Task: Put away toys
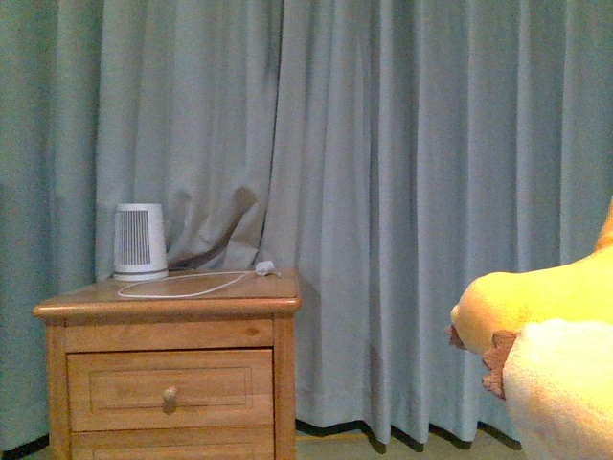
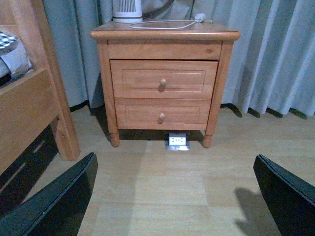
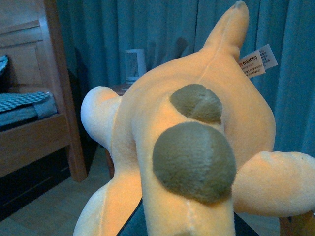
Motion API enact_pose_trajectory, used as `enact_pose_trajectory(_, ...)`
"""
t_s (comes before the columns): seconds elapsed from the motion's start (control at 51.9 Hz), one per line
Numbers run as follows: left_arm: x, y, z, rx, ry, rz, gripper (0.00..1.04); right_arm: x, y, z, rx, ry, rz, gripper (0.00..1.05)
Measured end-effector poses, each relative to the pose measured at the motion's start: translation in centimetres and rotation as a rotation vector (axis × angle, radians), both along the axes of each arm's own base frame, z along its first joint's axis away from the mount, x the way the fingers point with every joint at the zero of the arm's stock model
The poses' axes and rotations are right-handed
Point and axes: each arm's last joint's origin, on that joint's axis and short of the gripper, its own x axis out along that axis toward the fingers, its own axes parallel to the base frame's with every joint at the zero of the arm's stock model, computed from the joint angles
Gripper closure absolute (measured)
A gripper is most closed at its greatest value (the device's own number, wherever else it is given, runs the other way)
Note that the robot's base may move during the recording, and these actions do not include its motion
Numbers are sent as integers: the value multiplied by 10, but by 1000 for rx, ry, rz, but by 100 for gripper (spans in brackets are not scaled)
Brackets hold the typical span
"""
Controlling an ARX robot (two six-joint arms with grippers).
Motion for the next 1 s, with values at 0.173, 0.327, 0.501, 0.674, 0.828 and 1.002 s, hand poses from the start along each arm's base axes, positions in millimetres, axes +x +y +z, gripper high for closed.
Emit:
enact_pose_trajectory(0.173,0,0,0,0,0,5,6,0,0,0,-1,1,6,98)
enact_pose_trajectory(0.327,0,0,0,0,0,2,6,0,0,0,0,1,0,98)
enact_pose_trajectory(0.501,0,0,0,0,0,0,6,0,0,0,1,1,-4,98)
enact_pose_trajectory(0.674,0,0,0,0,0,1,6,0,0,0,0,1,0,98)
enact_pose_trajectory(0.828,0,0,0,0,0,1,6,0,0,0,0,1,-2,98)
enact_pose_trajectory(1.002,0,0,0,0,0,-1,6,0,0,0,1,1,-2,98)
